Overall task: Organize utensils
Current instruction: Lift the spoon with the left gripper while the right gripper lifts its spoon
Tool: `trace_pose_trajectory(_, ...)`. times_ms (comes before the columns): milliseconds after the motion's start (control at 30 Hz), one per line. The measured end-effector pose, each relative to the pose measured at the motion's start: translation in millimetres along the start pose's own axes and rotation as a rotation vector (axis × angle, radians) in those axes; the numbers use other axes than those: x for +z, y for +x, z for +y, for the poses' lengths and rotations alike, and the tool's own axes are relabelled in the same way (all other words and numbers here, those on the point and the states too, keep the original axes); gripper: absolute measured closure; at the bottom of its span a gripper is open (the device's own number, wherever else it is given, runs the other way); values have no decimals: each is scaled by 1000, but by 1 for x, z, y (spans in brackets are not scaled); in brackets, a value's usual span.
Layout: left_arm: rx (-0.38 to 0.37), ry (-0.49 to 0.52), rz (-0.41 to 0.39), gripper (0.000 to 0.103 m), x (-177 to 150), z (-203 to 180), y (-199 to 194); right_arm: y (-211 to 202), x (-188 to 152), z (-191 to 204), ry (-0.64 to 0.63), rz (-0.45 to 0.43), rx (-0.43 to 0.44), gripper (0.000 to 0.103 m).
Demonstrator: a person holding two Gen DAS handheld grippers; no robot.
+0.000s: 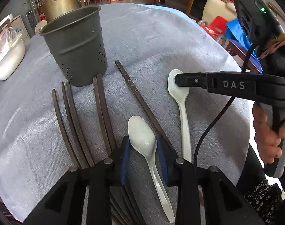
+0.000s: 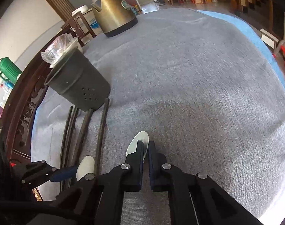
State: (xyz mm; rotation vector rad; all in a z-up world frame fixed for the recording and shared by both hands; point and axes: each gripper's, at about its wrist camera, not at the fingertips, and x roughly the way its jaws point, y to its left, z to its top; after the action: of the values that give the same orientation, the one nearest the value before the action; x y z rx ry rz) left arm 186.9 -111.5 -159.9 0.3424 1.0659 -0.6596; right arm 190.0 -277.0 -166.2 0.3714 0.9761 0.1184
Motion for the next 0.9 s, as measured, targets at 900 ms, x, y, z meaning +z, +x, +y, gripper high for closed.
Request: trace_pose_trajectory(900, 214, -499, -693, 72, 122, 139, -127, -96, 126, 106, -101, -825, -61, 100)
